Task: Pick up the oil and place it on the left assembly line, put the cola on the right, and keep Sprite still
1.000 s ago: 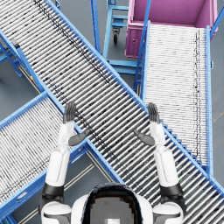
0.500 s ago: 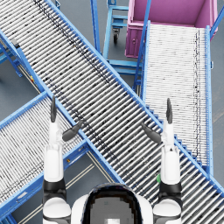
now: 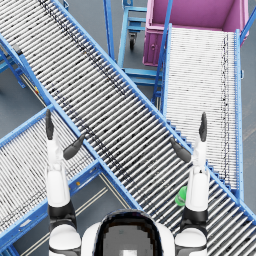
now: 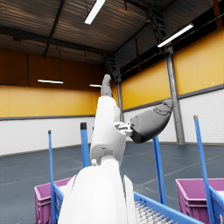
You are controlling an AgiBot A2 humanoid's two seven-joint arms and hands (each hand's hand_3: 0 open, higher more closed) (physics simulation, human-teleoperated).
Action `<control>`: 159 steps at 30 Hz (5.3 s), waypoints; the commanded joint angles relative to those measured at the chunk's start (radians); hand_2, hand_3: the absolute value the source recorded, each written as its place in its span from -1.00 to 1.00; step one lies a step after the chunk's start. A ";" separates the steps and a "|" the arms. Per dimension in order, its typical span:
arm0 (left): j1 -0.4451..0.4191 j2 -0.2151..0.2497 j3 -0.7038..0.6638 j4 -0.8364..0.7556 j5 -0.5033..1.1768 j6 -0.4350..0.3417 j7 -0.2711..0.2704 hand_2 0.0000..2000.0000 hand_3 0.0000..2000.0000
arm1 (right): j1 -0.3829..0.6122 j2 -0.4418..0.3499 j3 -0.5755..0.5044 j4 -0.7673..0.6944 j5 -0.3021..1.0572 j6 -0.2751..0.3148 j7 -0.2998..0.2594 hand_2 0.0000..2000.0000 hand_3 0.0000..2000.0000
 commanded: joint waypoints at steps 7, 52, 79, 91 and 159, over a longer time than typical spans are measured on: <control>-0.004 0.005 -0.003 -0.011 0.000 0.000 0.000 -1.00 -1.00 | -0.007 -0.007 -0.018 0.001 0.000 0.000 0.000 -1.00 -1.00; 0.026 0.023 -0.012 -0.048 0.000 0.000 0.000 -1.00 -1.00 | 0.004 -0.037 -0.024 0.030 0.000 0.000 0.000 -1.00 -1.00; 0.020 0.035 -0.015 -0.049 0.000 0.000 0.000 -1.00 -1.00 | -0.003 -0.051 -0.041 0.031 0.000 0.000 0.000 -1.00 -1.00; -0.008 0.044 -0.018 -0.038 0.000 0.000 0.000 -1.00 -1.00 | -0.032 -0.062 -0.041 0.013 0.000 0.000 0.000 -1.00 -1.00; -0.013 0.058 -0.028 -0.053 0.000 0.000 0.000 -1.00 -1.00 | -0.036 -0.079 -0.056 0.033 0.000 0.000 0.000 -1.00 -1.00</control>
